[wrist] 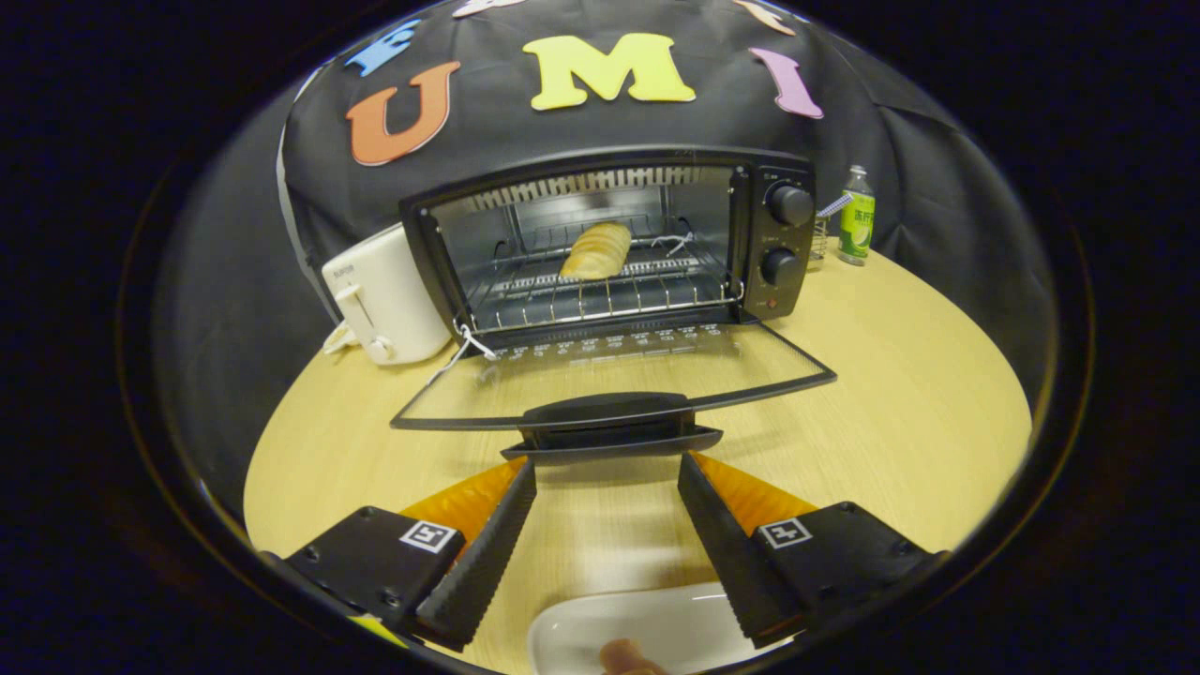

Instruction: Open the toaster oven, put the food inside, and close the toaster oven door.

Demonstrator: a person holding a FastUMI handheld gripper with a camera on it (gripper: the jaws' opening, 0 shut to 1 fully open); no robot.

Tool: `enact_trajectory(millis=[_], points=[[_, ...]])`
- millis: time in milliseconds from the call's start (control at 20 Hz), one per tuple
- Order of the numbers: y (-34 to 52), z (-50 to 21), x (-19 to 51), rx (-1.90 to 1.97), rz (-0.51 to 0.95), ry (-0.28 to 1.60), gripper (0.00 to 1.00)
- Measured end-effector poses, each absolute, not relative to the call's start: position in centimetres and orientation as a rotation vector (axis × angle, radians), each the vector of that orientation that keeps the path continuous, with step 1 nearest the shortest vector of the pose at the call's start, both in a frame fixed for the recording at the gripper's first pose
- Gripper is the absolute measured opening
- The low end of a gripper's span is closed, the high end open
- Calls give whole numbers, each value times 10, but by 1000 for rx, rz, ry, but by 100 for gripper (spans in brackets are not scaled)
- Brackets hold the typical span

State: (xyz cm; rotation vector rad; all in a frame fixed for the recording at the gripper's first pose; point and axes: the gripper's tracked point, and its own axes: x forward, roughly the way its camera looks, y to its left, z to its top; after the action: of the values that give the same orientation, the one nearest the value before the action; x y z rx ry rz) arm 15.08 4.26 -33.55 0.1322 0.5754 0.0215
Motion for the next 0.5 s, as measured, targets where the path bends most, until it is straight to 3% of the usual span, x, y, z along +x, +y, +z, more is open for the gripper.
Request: enact_trajectory(millis=[500], points=[[45,-335,158,259,-7,597,100]])
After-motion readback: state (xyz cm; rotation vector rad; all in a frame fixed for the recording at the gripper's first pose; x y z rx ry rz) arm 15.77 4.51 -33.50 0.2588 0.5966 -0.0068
